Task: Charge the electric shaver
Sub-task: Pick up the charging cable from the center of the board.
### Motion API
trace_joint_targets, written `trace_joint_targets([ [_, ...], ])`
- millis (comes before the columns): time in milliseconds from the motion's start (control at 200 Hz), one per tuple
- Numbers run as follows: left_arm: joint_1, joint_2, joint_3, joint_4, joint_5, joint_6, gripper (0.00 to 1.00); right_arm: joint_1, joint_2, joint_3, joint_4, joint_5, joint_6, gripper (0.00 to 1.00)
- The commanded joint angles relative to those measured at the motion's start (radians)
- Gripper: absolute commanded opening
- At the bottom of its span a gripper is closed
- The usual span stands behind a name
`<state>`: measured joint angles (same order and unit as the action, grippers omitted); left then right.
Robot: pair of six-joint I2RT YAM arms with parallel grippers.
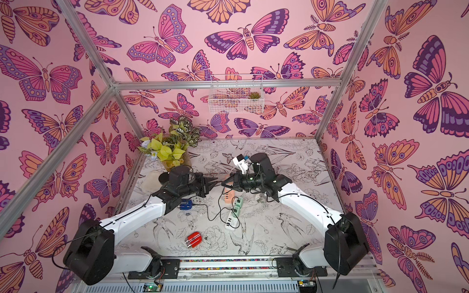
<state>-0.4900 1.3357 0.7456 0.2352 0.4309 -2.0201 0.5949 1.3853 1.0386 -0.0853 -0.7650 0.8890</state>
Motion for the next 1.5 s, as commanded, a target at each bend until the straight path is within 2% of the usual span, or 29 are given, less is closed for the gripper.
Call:
trace_joint_targets([
  [0,0.007,-0.006,-0.025,0.023,0.012,0.001,0.06,-0.005,-0.023,-0.014,0.018,-0.007,-0.001,0.0],
  [75,0.007,-0.012,-0.03,0.024,0.004,0.002,0.0,-0.006,-0.026,-0.017,0.01,-0.002,-0.004,0.0],
  [300,0.008,-0.053,-0.04,0.027,-0.066,0.026,0.0,-0.007,-0.049,-0.022,-0.025,0.018,0.007,0.0],
  [446,-0.002,-0.103,0.04,-0.037,-0.171,0.136,0.0,-0.024,-0.11,0.008,-0.112,0.086,0.085,0.4],
  [496,-0.007,-0.104,0.078,-0.058,-0.212,0.19,0.0,-0.027,-0.134,0.03,-0.123,0.113,0.147,0.48],
  [536,-0.013,-0.101,0.108,-0.061,-0.252,0.229,0.0,-0.025,-0.148,0.05,-0.128,0.148,0.21,0.51],
  [676,-0.027,-0.074,0.179,-0.043,-0.365,0.339,0.0,-0.023,-0.149,0.096,-0.031,0.167,0.483,0.5],
  [796,-0.031,0.007,0.209,0.045,-0.352,0.352,0.0,0.003,-0.12,0.066,0.194,0.213,0.736,0.49],
  [901,-0.046,0.022,0.216,0.058,-0.357,0.354,0.0,0.041,-0.064,0.09,0.293,0.253,0.843,0.49],
  [1067,-0.053,0.023,0.209,0.087,-0.359,0.342,0.0,0.072,0.021,0.094,0.404,0.305,0.915,0.46],
  [1277,-0.053,-0.009,0.193,0.088,-0.355,0.334,0.0,0.068,0.079,0.093,0.413,0.329,0.915,0.44],
  [1492,-0.055,-0.028,0.16,0.095,-0.339,0.295,0.0,0.066,0.138,0.118,0.449,0.326,0.906,0.32],
])
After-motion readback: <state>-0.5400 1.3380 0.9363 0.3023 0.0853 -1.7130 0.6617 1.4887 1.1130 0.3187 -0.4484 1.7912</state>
